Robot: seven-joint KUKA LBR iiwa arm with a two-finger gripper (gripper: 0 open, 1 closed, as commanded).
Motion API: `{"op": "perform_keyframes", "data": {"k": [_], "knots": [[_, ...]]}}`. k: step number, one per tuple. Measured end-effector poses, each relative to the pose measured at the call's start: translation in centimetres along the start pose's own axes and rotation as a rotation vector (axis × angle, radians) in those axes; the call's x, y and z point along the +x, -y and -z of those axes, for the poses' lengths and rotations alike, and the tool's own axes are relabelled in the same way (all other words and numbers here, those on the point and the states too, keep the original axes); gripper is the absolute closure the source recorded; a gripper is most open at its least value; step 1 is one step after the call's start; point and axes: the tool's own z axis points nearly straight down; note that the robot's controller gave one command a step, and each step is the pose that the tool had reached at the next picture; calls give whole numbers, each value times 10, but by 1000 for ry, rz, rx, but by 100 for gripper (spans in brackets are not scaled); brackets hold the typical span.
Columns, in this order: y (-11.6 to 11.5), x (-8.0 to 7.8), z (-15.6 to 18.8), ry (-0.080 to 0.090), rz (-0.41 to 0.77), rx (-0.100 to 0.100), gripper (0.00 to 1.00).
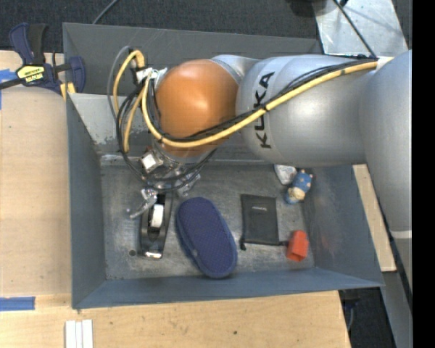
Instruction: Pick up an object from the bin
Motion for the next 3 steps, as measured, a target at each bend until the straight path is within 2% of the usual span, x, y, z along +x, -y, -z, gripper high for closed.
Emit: {"op": "perform_keyframes", "data": {"k": [1,2,3], "knots": [[0,-1,1,3,-2,-1,100],[1,-2,37,-4,-4,-13,100],[1,-2,72,-4,-6,-14,100]]}}
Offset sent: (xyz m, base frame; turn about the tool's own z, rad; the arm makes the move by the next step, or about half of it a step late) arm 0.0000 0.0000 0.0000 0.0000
